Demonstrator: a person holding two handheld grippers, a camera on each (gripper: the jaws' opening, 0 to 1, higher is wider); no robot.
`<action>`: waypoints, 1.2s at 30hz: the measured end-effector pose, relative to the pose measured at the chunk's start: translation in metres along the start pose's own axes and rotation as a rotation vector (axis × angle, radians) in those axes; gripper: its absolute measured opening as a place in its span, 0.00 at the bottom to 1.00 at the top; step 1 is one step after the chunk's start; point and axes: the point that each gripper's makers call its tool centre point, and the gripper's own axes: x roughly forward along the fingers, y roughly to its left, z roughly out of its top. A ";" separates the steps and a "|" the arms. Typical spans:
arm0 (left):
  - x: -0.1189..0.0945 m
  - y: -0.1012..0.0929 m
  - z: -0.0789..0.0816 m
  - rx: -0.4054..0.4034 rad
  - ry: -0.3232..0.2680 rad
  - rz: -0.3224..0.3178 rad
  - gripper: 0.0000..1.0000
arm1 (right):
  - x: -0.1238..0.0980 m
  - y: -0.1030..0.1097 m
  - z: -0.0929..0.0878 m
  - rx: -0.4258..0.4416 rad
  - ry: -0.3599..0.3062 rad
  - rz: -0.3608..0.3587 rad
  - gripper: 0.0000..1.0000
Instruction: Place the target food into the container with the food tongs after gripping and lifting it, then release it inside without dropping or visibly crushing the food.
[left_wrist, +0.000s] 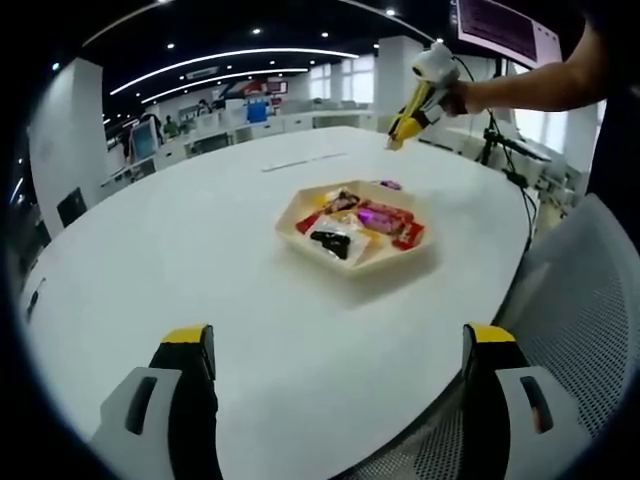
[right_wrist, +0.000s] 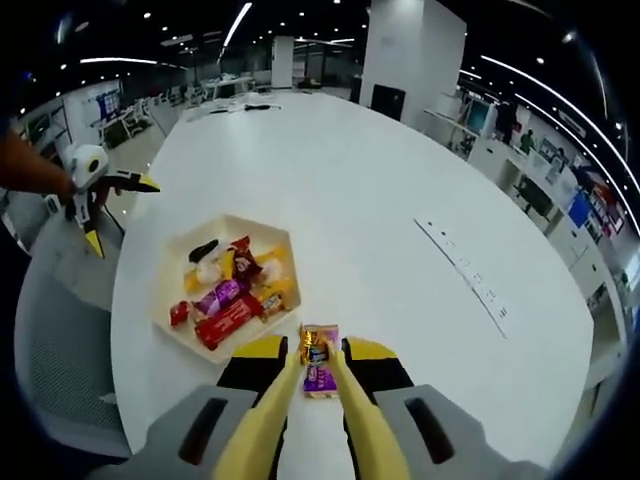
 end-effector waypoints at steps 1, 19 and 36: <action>0.000 0.000 0.000 -0.003 -0.002 -0.001 0.99 | 0.000 0.002 0.000 -0.002 0.002 0.002 0.20; -0.001 0.002 0.003 -0.011 -0.019 0.008 0.99 | 0.013 0.030 0.022 -0.060 0.016 0.034 0.20; -0.003 0.005 0.006 -0.013 -0.031 0.026 0.99 | 0.027 0.027 0.008 -0.137 0.030 0.094 0.20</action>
